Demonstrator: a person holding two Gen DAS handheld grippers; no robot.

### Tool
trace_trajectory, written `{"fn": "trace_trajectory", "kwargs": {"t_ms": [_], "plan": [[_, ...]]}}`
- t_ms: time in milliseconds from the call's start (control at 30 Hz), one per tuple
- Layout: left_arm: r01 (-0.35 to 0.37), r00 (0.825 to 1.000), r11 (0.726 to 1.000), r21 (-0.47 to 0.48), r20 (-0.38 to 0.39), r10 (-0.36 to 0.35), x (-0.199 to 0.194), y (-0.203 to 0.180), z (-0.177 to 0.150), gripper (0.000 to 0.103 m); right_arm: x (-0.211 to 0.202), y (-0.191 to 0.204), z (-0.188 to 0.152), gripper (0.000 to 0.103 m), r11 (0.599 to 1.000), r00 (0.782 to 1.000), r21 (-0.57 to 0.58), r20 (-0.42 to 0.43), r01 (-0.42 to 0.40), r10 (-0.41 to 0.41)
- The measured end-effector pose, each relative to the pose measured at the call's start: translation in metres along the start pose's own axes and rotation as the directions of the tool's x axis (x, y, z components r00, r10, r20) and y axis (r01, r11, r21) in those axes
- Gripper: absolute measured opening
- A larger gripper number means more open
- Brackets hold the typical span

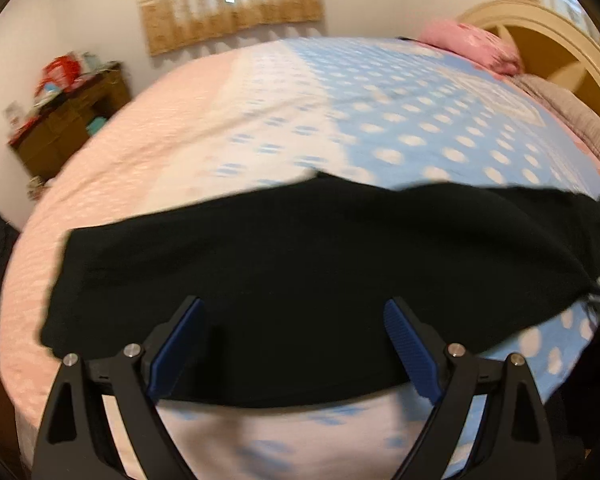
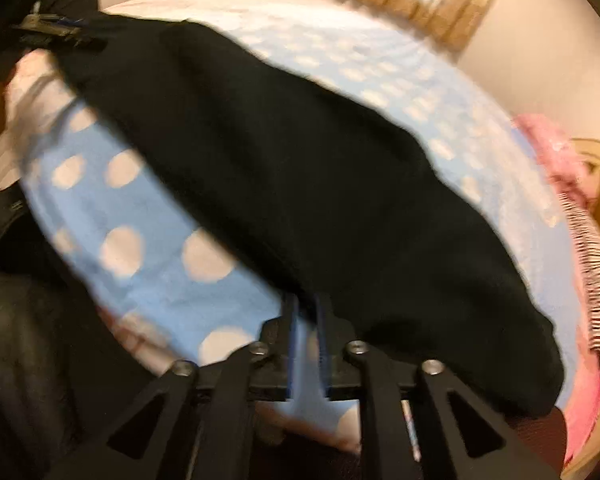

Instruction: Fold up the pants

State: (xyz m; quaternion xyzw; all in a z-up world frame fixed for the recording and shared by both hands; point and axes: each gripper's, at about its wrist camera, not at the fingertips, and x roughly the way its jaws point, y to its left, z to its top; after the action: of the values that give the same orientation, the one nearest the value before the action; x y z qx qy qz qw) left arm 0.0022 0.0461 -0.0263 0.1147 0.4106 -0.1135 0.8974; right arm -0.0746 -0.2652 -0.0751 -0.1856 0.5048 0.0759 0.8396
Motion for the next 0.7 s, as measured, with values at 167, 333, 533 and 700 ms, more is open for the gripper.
{"fn": "trace_trajectory", "kwargs": {"t_ms": [167, 333, 533, 700], "plan": [[-0.082, 0.996, 0.982, -0.173, 0.027, 0.088, -0.002, 0.075, 0.008, 0.095, -0.037, -0.036, 0.02, 0.023, 0.968, 0.974, 0.163, 0.156, -0.192, 0.167], [-0.201, 0.978, 0.947, -0.249, -0.003, 0.207, 0.018, 0.106, 0.008, 0.095, -0.031, -0.013, 0.085, 0.023, 0.899, 0.885, 0.177, 0.329, -0.4, 0.329], [-0.265, 0.963, 0.926, -0.27, -0.037, 0.265, 0.05, 0.123, 0.008, 0.095, 0.04, 0.087, 0.142, 0.023, 0.826, 0.815, 0.117, 0.286, -0.551, 0.503], [-0.184, 0.983, 0.891, -0.416, -0.056, 0.177, 0.062, 0.164, 0.006, 0.1, 0.049, 0.153, 0.157, 0.07, 0.822, 0.771, 0.025, 0.363, -0.569, 0.523]]}}
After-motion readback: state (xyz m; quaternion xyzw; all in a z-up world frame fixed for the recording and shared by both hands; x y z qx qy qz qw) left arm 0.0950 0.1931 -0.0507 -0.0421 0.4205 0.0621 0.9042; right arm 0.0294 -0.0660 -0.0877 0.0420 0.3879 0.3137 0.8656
